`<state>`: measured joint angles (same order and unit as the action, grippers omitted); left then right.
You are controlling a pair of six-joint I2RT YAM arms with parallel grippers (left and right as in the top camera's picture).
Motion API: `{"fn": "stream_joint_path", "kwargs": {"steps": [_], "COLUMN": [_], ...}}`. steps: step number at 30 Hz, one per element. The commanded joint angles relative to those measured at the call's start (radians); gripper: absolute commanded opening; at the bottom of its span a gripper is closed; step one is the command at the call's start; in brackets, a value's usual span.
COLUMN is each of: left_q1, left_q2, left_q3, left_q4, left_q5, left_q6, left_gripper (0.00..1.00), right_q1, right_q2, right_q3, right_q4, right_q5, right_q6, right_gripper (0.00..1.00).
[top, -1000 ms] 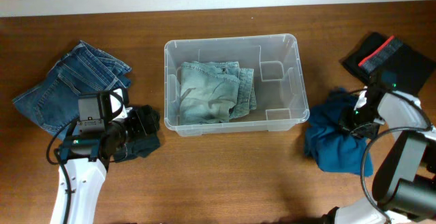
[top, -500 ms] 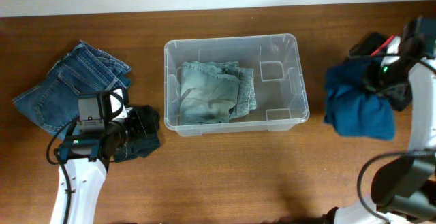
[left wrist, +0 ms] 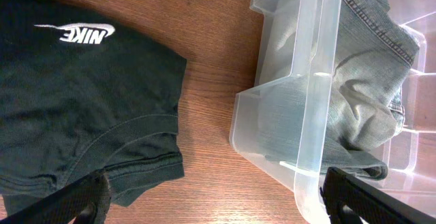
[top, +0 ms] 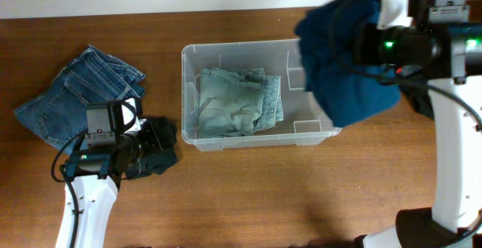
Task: Pack container
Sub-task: 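Lift the teal shirt and carry it left into the bin's right side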
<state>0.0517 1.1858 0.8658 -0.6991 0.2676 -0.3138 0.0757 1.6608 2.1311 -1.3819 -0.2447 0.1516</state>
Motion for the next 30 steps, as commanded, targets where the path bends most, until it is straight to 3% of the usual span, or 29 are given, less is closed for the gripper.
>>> {"fn": "stream_joint_path", "kwargs": {"steps": [1,12,30], "left_q1": [-0.003,-0.003,-0.003], "left_q2": [-0.001,-0.001,-0.001], "left_q3": [0.004,0.004,0.004], "left_q4": [0.002,0.002,0.002], "left_q5": [-0.006,-0.006,-0.006], "left_q6": [0.016,0.016,0.016], "left_gripper": [0.99,1.00,0.99], "right_q1": [0.079,0.218,0.221], "right_q2": [-0.010,0.146,0.475], "right_q3": [0.027,0.027,0.014], "right_q4": [0.020,0.024,0.024], "right_q5": [-0.043,0.018,0.162], "right_q6": [0.025,0.076,0.101], "right_gripper": [0.04,0.04,0.04]}}
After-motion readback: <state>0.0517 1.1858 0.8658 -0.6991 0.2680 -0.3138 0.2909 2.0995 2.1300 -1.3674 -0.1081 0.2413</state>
